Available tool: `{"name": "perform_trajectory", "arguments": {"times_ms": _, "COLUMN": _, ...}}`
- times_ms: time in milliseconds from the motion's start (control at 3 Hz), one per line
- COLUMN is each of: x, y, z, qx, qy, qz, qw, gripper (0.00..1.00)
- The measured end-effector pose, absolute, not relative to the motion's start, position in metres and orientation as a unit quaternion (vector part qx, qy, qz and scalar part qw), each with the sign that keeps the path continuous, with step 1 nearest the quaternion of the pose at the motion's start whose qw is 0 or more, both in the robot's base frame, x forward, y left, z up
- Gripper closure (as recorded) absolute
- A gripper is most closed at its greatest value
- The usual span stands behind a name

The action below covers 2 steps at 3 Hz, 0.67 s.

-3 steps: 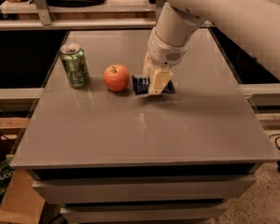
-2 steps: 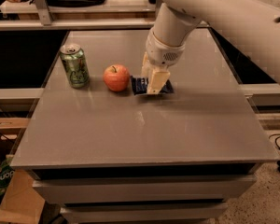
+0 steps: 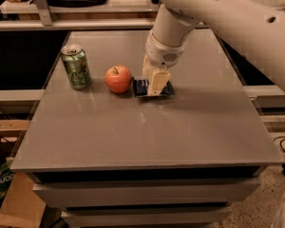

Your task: Move rxbar blueberry near apple

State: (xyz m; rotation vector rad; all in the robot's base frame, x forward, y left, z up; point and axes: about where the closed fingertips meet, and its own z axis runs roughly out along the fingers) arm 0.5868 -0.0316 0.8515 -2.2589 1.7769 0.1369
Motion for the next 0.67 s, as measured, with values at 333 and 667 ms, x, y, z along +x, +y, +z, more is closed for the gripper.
{"name": "perform_trajectory", "arguments": {"times_ms": 333, "x": 0.5881, "y": -0.0301, "z": 0.8500, "qx": -0.778, "qy": 0.612, "qz": 0.048, "qw": 0.130, "gripper": 0.37}}
{"name": "perform_trajectory", "arguments": {"times_ms": 667, "x": 0.5891, "y": -0.0290, "z": 0.8487, "qx": -0.779, "qy": 0.612, "qz": 0.050, "qw": 0.128, "gripper": 0.13}}
